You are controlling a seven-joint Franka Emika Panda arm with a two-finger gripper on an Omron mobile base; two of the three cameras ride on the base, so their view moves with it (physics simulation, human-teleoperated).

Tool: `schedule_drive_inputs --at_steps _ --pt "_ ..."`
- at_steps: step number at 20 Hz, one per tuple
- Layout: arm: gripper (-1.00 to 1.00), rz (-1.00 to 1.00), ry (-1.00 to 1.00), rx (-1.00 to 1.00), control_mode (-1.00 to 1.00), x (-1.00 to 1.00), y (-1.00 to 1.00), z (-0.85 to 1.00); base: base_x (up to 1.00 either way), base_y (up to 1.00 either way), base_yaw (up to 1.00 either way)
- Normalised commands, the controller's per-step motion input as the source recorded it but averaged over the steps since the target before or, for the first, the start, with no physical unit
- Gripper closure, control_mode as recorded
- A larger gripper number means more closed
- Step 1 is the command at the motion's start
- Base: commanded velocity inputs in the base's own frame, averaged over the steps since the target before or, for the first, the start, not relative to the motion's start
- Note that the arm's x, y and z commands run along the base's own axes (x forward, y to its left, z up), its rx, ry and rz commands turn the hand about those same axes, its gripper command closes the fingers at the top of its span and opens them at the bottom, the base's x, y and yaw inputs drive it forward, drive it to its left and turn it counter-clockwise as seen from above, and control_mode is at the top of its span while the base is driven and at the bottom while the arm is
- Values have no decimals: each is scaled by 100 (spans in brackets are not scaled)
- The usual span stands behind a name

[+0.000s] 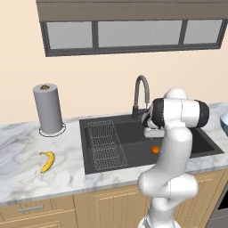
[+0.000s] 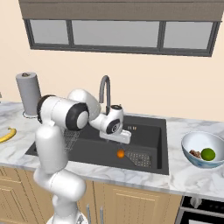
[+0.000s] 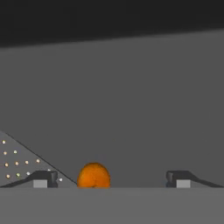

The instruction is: There is a mixed pile of frozen fruits and vegetables on the counter. Locate all the frozen vegetables and place the items in a bowl on the counter. Take all the frozen fruits and defrost them in a running sink.

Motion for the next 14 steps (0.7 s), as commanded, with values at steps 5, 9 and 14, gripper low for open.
schedule_drive_inputs --at_steps 5,9,14 --pt "-100 2 -2 -3 -100 -40 22 100 0 0 0" --pt "-100 4 -5 -6 -100 -40 25 100 0 0 0" --pt "-100 3 -11 1 -100 -46 47 78 0 0 0"
